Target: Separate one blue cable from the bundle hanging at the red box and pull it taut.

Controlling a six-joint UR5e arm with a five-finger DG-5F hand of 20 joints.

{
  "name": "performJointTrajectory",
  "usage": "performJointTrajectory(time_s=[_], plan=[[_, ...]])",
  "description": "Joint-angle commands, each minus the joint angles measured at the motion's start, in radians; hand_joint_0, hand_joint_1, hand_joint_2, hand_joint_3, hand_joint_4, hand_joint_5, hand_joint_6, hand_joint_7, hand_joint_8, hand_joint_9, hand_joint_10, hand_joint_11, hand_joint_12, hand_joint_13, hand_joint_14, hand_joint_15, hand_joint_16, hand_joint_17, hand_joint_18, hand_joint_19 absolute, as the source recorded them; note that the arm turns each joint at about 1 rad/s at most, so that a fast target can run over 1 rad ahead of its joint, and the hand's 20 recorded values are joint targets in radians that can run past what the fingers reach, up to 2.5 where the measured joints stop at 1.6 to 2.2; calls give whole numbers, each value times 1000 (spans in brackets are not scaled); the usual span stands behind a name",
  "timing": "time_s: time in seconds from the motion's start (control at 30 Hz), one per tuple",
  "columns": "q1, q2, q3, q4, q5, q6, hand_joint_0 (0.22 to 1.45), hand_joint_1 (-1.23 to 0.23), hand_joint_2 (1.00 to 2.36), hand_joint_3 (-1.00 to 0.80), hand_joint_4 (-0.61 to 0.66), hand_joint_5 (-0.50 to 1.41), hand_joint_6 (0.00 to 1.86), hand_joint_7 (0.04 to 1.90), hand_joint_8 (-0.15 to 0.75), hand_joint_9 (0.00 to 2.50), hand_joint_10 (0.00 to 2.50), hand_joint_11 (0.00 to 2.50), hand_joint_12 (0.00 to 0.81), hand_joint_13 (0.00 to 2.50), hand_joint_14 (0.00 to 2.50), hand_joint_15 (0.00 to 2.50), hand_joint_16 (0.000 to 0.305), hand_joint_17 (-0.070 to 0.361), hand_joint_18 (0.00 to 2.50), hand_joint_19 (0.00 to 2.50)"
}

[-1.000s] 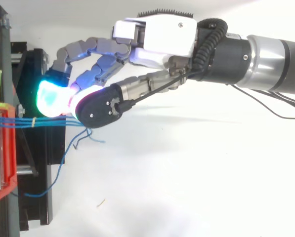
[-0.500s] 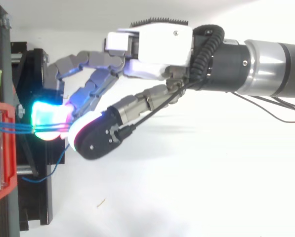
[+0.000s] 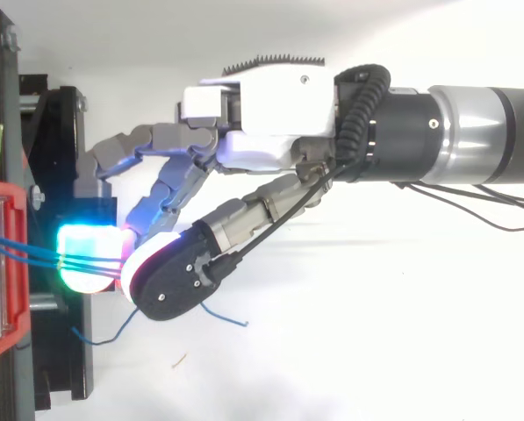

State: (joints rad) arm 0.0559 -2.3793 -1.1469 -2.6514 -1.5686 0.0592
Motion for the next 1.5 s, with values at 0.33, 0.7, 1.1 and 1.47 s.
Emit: performJointTrajectory(time_s=[0.33, 0.7, 1.1, 1.47], plan=[[4, 0, -1, 4, -2, 4, 645, -744, 1011, -323, 160, -156, 576, 1286, 271, 955, 22, 814, 310, 990, 20, 535, 40, 90, 844, 461], [4, 0, -2, 4, -2, 1, 616, -708, 1006, -414, 153, -186, 782, 1080, 284, 1010, 22, 861, 313, 1032, 22, 552, 39, 88, 886, 471], [4, -1, -2, 4, 2, 1, 618, -689, 1016, -199, 114, -196, 830, 1143, 304, 1002, 23, 856, 339, 1046, 20, 558, 42, 95, 925, 482], [7, -1, -2, 4, 2, -1, 650, -820, 1016, -236, 150, -219, 900, 1164, 313, 1007, 25, 1067, 331, 1012, 23, 569, 41, 93, 912, 470]])
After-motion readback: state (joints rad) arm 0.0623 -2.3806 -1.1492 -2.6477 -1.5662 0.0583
